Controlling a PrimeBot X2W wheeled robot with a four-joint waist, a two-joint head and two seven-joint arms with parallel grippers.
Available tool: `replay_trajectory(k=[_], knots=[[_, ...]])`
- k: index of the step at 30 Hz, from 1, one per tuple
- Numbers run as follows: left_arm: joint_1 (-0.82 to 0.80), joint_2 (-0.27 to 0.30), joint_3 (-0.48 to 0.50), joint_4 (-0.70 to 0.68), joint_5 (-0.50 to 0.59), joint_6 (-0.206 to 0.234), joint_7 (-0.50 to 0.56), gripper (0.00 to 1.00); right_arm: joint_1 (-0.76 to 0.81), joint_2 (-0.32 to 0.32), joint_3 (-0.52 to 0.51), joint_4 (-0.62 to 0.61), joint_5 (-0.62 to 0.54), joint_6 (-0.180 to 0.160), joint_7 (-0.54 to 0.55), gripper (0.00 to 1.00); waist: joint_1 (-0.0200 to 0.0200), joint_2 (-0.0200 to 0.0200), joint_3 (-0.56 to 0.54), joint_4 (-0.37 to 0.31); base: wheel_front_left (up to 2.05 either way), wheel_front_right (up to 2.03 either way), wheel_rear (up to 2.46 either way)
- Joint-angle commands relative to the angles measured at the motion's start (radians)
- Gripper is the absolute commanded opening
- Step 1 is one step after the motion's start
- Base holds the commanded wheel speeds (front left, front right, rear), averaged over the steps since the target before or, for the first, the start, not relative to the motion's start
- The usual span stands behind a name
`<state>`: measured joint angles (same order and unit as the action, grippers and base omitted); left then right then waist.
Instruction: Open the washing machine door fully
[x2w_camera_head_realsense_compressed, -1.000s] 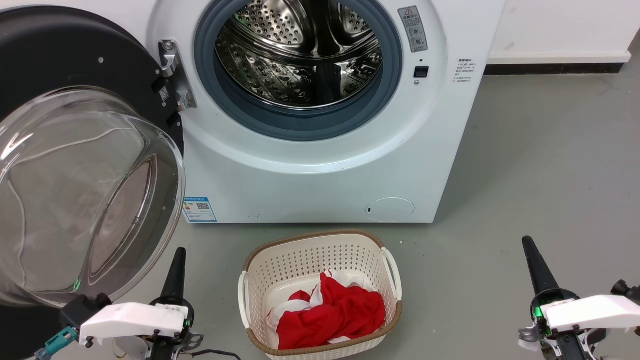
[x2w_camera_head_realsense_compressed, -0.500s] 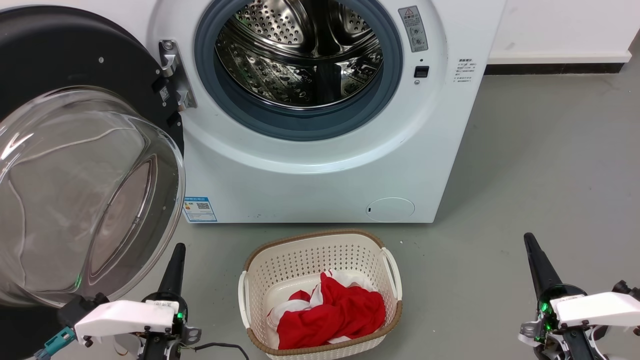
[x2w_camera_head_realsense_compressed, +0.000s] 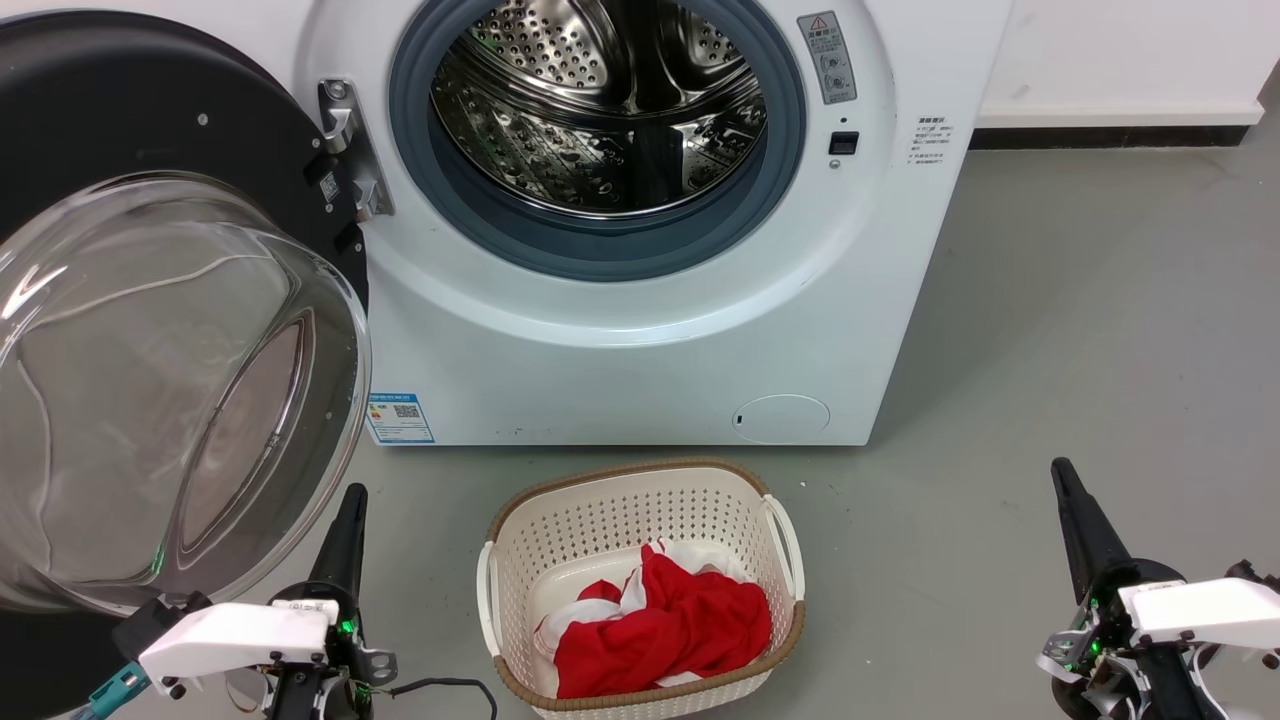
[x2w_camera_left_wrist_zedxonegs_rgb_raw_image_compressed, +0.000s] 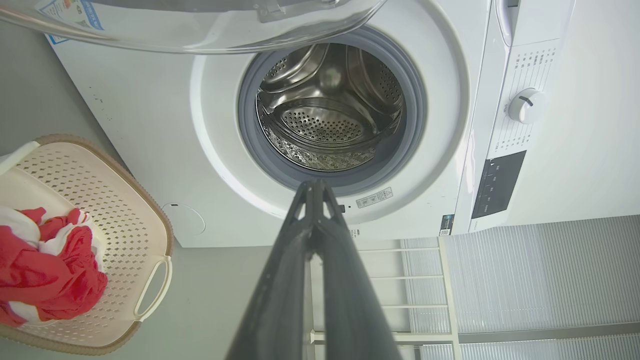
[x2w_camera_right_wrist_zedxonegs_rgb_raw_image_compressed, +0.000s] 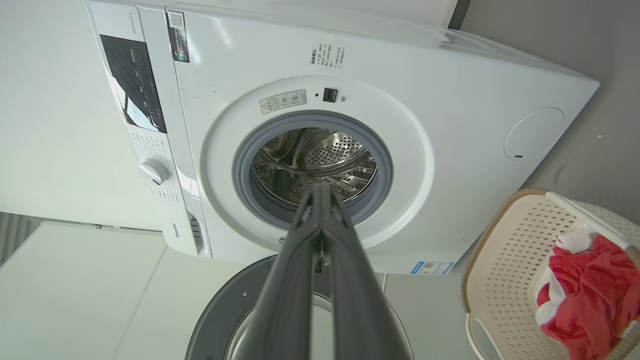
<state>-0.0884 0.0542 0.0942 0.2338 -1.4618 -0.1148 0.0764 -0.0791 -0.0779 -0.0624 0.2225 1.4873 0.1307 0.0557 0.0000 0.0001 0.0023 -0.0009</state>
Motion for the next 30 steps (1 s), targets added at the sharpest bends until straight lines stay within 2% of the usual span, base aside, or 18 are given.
replay_trajectory(k=[1,21,30], knots=[[-0.019,0.0,0.004,0.002,-0.021,-0.006,0.008,0.0,-0.017,0.0,-0.004,0.001,0.024,0.0,0.006,0.0,0.0,-0.0001,0.0,0.0,0.0,0.0,0.0],[-0.025,-0.005,0.024,0.013,-0.155,-0.019,0.042,0.0,-0.033,0.005,-0.019,0.023,0.158,0.0,0.033,0.0,0.0,-0.0001,0.001,0.001,0.0,0.0,0.0],[-0.024,-0.005,0.023,0.013,-0.151,-0.019,0.041,0.0,-0.033,0.007,-0.022,0.022,0.15,0.0,0.036,0.0,0.0,-0.0001,0.001,0.001,0.0,0.0,0.0]])
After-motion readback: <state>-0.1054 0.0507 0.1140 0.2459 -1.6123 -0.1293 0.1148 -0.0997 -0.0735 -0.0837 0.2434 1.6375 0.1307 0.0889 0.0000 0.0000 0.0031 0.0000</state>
